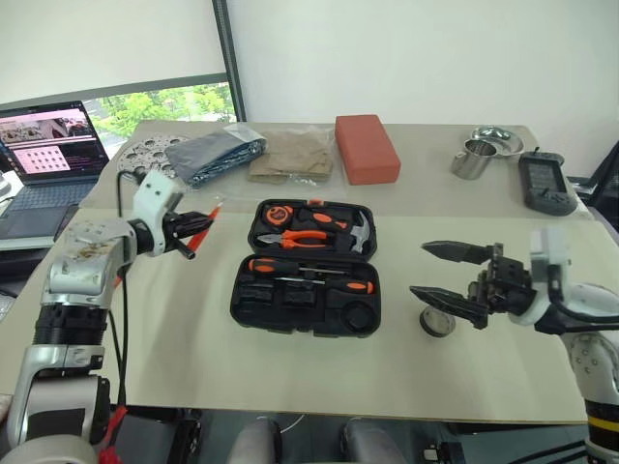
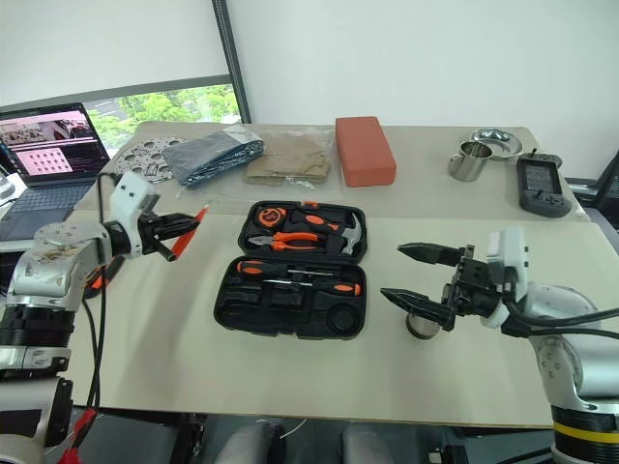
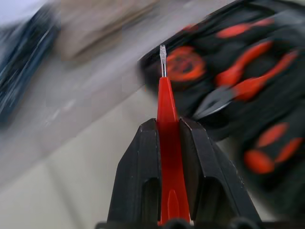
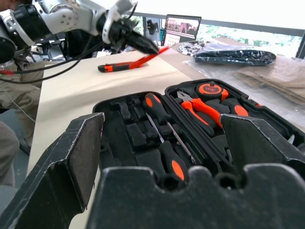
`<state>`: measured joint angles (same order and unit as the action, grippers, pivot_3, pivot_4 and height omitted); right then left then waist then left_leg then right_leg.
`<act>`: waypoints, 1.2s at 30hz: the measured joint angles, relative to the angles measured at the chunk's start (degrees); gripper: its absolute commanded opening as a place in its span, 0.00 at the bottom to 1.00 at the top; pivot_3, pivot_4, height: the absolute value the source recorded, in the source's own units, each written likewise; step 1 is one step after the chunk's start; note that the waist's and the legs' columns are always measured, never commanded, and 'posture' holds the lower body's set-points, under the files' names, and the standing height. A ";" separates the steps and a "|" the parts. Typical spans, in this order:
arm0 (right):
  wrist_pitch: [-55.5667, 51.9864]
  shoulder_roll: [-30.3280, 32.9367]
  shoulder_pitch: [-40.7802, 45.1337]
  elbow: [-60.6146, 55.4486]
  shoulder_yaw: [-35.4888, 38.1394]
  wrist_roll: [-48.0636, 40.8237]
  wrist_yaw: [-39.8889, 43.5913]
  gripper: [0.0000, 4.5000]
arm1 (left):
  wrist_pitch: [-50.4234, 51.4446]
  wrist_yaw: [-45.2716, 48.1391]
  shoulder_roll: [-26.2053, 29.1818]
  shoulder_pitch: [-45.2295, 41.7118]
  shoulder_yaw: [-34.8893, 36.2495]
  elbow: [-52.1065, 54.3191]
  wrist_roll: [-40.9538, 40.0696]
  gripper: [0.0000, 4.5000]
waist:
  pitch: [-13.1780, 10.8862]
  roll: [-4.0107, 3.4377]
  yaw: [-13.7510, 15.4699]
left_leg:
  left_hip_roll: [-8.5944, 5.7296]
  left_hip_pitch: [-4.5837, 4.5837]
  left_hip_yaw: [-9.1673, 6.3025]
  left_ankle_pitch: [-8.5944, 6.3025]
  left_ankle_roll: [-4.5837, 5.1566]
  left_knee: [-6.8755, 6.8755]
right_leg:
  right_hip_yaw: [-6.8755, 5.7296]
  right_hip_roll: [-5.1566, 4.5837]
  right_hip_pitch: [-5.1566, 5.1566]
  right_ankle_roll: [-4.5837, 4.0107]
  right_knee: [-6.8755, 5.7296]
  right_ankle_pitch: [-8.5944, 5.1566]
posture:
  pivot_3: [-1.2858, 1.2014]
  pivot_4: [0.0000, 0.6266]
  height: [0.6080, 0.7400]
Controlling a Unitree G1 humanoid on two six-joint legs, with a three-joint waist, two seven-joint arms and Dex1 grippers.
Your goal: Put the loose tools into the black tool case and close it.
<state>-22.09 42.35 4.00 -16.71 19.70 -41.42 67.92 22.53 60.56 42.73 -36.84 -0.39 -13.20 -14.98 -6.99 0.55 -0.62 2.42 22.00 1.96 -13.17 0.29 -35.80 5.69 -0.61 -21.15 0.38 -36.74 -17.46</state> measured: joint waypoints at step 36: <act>5.21 -0.35 -12.49 -5.75 8.28 -1.61 -0.67 1.00 | -16.43 21.64 -7.56 -10.96 -23.49 -10.01 18.90 0.04 | -0.02 -0.03 -0.40 | -0.40 0.07 -0.24 0.05 0.11 -0.13 | 0.28 0.18 0.15 0.27 -0.05 -0.16 | 0.52 0.24 1.00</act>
<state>-16.88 42.00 -8.49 -22.46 27.98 -43.03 67.25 6.10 82.21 35.18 -47.80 -23.88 -23.21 3.92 -7.01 0.52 -1.02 2.02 22.08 1.72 -13.12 0.40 -35.93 5.97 -0.43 -21.01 0.65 -36.79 -17.61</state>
